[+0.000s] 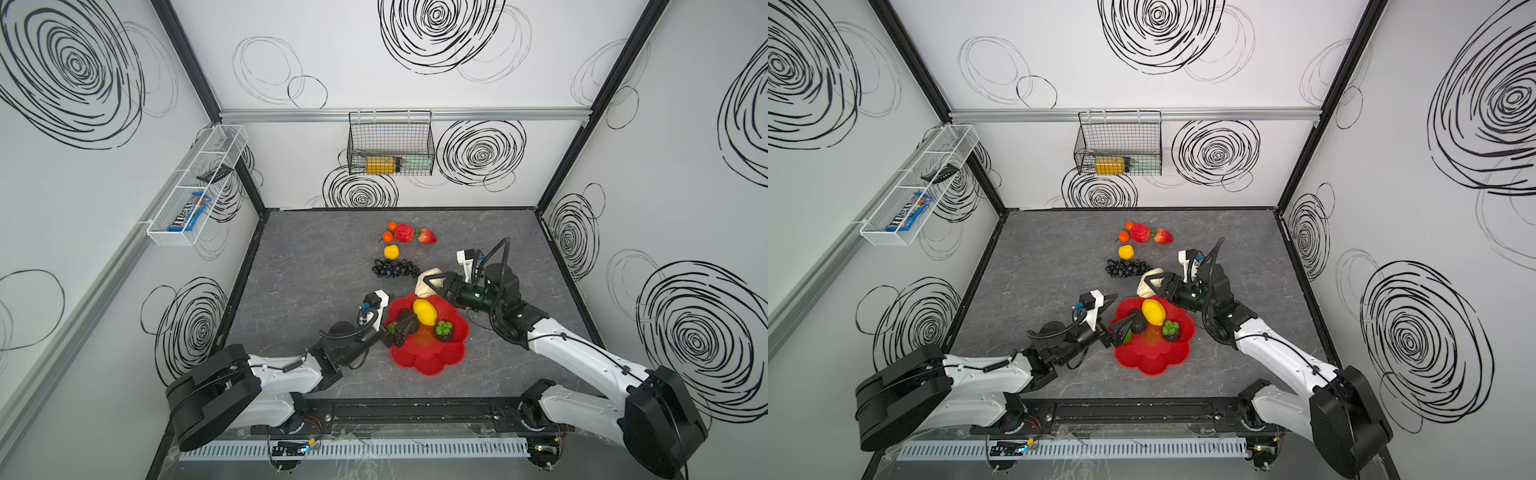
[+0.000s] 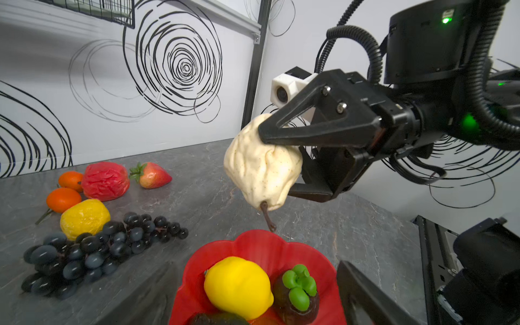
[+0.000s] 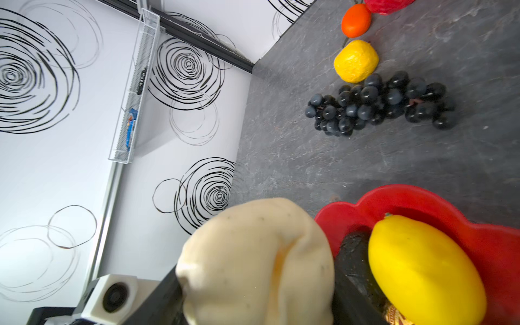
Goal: Arrange fruit in a fruit bowl
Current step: Place the fruit in the fruit bowl.
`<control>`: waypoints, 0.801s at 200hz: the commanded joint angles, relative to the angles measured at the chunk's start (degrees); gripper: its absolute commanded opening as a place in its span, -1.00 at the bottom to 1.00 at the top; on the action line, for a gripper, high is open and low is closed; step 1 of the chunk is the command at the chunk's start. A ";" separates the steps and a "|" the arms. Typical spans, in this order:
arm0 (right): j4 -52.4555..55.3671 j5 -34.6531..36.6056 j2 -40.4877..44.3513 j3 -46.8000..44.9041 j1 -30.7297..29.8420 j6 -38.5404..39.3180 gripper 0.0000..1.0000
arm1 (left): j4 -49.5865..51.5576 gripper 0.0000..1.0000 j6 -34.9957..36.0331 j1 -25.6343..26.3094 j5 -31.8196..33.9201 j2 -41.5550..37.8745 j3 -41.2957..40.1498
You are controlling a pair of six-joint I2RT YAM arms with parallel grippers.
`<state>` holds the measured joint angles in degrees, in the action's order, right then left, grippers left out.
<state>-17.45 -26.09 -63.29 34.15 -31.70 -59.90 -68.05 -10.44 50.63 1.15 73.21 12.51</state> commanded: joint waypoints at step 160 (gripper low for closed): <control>-7.52 -1.08 3.83 -4.18 -5.22 -7.34 0.34 | -16.24 0.59 3.32 1.14 -1.43 14.42 9.99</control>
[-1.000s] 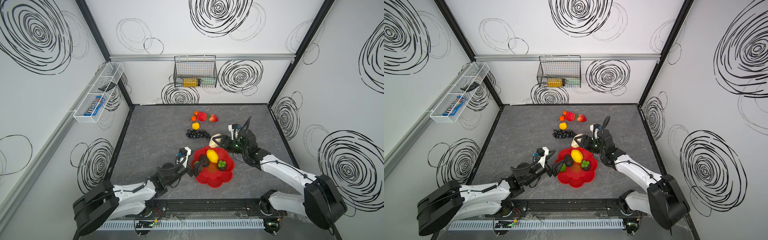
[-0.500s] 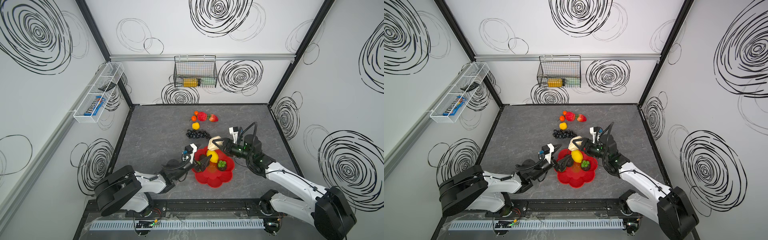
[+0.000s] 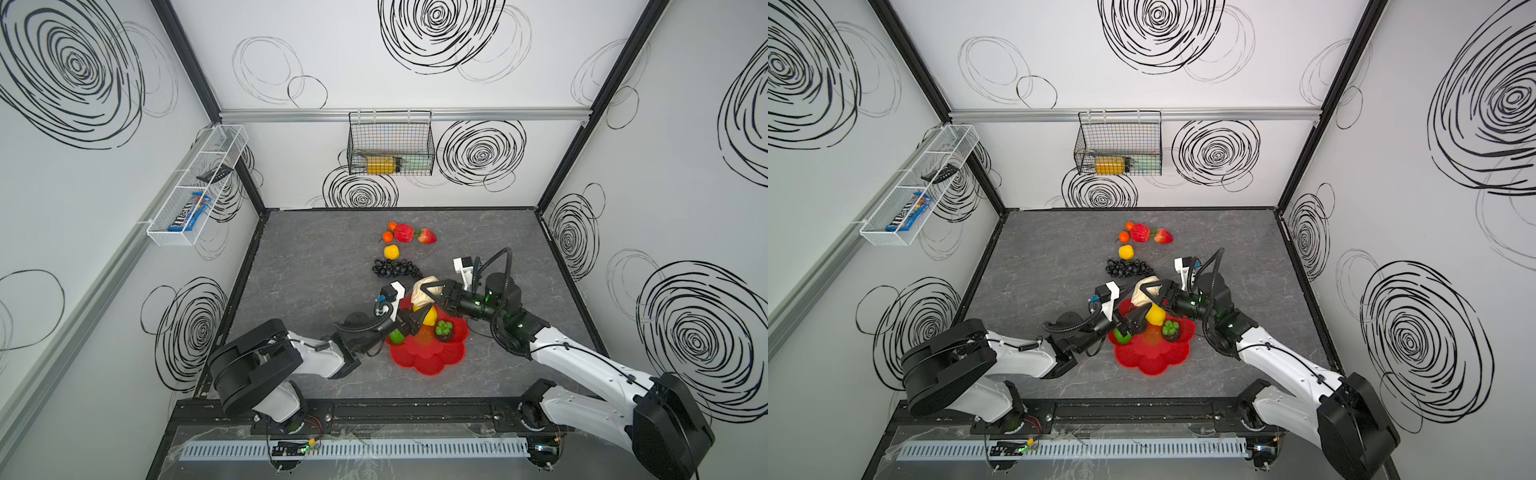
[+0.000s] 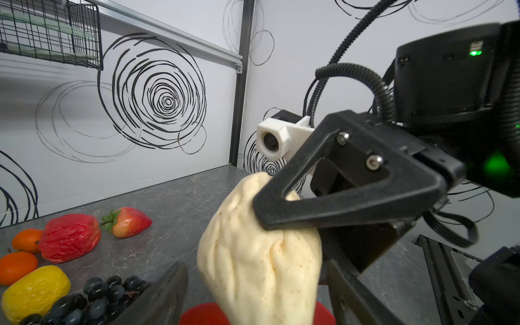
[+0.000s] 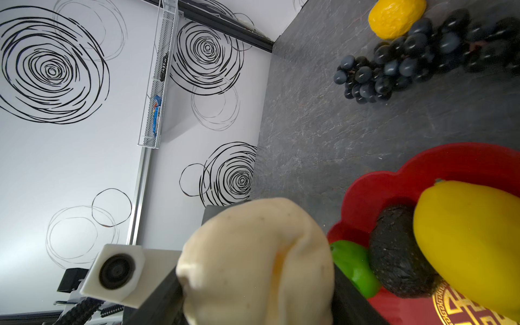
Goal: Arrange fruit in a fruit bowl
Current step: Place the fruit in the fruit bowl.
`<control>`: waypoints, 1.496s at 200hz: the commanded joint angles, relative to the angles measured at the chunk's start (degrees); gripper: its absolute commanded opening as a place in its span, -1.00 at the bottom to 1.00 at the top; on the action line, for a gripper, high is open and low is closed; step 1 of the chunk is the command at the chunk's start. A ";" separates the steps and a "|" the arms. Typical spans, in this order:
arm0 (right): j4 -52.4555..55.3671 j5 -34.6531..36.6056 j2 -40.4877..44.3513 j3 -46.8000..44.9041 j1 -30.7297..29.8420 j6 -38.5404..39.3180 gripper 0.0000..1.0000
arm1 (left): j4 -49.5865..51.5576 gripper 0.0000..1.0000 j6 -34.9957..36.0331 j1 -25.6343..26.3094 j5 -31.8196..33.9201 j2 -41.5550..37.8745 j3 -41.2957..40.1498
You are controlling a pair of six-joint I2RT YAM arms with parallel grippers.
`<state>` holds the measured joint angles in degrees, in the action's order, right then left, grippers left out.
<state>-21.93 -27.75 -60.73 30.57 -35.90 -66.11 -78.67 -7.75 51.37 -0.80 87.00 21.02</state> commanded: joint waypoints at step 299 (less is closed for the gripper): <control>13.88 9.00 6.34 0.28 7.62 14.70 0.98 | 34.59 0.24 -0.09 2.99 -0.52 -17.28 -0.08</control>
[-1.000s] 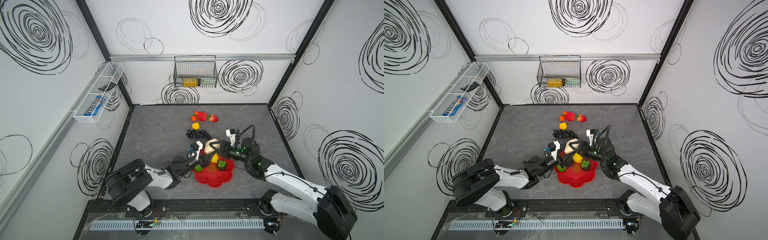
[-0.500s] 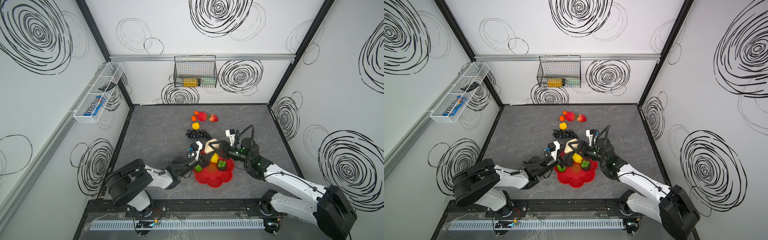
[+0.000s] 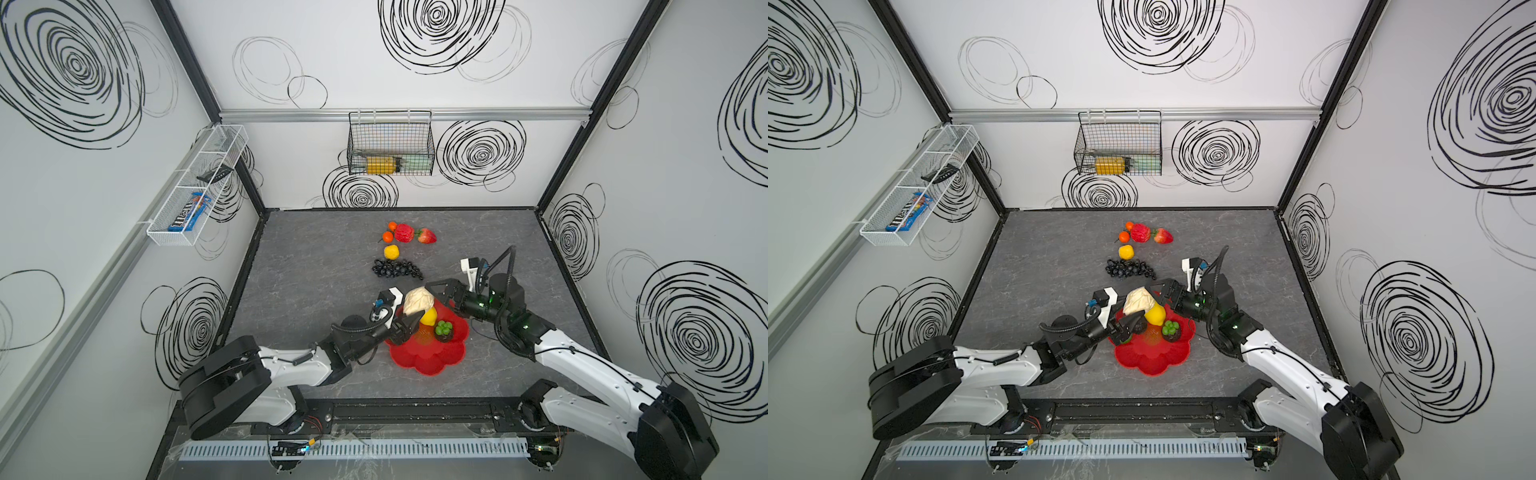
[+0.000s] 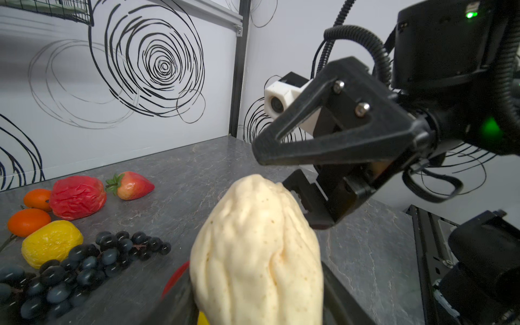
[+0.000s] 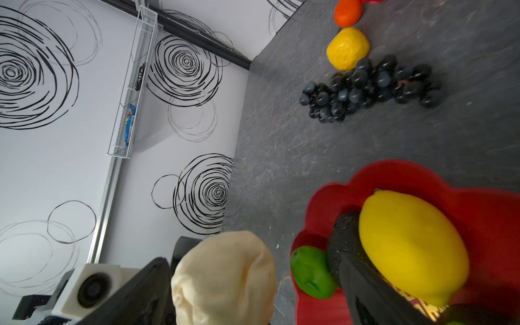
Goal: Arrange fruit in a fruit bowl
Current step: Place the fruit in the fruit bowl.
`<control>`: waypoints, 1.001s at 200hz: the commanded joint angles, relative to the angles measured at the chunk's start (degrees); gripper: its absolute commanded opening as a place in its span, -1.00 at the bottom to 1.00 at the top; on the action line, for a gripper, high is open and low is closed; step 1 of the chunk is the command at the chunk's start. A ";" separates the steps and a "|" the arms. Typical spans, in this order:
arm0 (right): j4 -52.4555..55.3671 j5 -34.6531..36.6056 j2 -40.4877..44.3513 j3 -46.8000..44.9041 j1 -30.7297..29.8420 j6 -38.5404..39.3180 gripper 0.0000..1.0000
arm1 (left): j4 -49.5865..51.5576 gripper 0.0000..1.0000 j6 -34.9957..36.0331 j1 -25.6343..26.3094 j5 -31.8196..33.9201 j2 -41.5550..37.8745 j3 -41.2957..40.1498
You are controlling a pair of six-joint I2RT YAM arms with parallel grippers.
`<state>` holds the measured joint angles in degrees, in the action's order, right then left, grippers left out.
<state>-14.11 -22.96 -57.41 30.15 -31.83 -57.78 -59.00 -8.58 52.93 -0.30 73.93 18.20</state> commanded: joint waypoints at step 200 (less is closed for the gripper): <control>5.94 2.09 10.59 -10.82 17.72 13.13 0.99 | 85.10 0.22 1.72 6.36 -7.70 15.14 40.56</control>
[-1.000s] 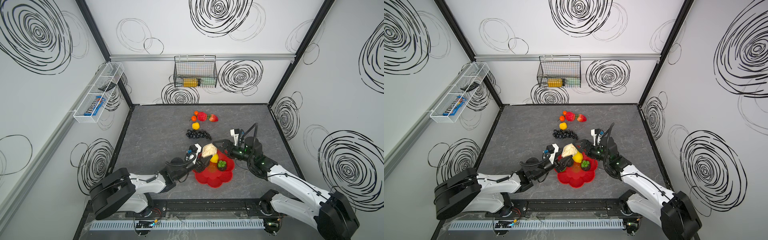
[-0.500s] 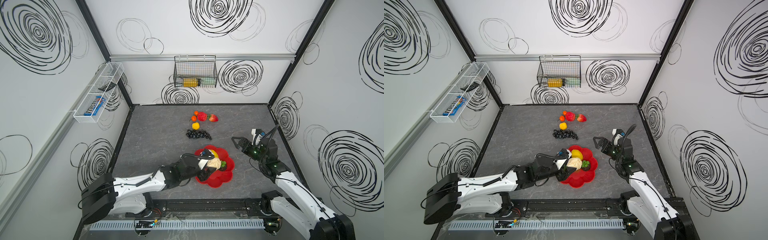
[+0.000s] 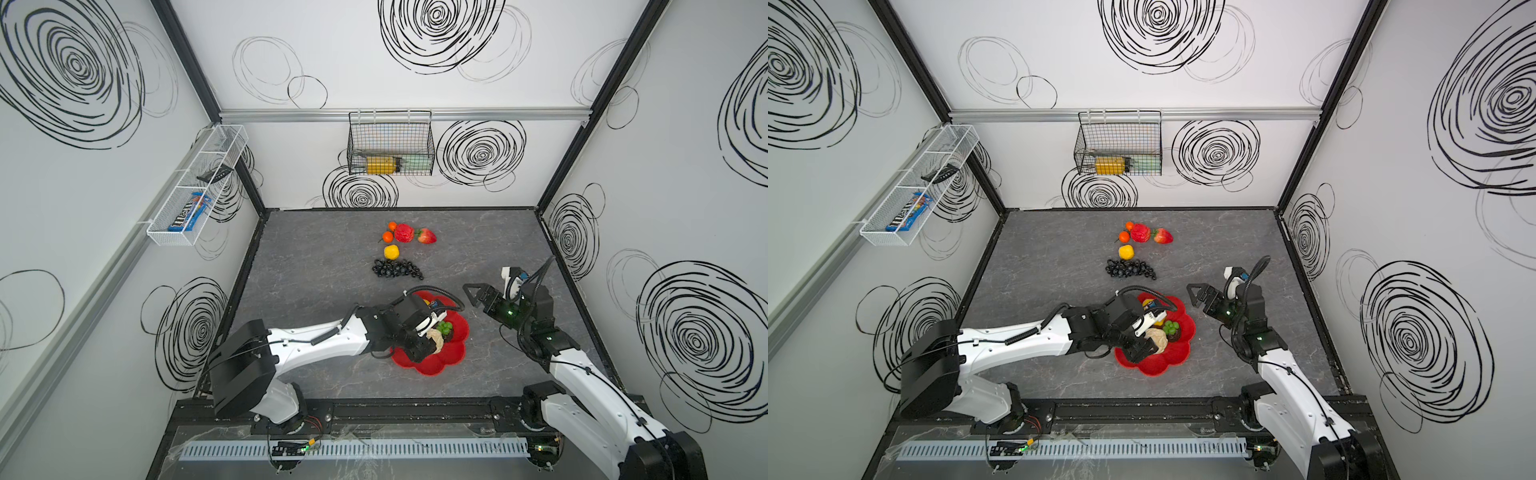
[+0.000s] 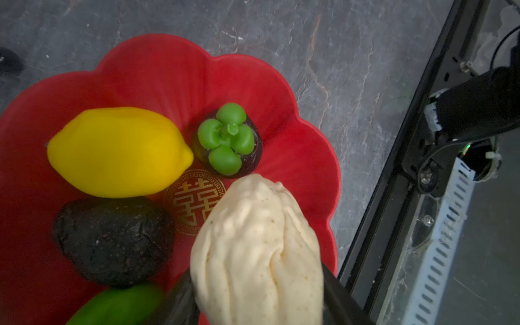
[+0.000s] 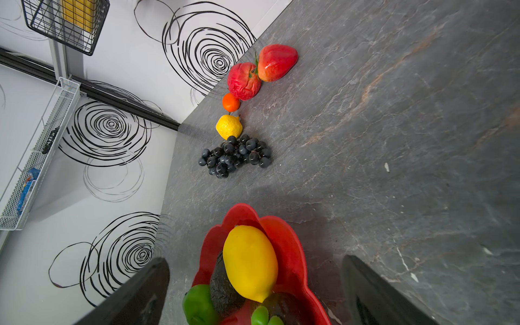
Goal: Arrange fruit in a fruit bowl
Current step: Place the fruit in the fruit bowl.
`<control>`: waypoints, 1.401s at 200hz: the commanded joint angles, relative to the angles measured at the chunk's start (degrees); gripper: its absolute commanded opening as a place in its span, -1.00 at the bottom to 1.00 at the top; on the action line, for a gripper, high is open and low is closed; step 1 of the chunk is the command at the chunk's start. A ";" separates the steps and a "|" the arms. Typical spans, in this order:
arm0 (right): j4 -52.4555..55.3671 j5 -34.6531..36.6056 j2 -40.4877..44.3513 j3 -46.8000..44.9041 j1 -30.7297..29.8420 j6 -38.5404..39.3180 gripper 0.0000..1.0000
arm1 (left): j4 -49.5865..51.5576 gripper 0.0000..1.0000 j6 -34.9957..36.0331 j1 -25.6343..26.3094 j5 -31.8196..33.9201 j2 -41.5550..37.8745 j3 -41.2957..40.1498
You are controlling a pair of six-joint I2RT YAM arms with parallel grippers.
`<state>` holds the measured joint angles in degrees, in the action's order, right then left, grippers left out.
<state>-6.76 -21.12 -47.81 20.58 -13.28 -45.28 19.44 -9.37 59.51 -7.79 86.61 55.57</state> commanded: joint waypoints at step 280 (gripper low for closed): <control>-1.60 1.35 2.20 -3.20 -2.32 0.92 0.99 | 9.83 0.37 2.44 -2.16 12.14 14.81 11.40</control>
<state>-6.92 -19.99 -46.17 17.80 -15.46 -44.64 28.62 -6.87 58.08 2.24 99.81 65.45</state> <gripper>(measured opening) 0.994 0.683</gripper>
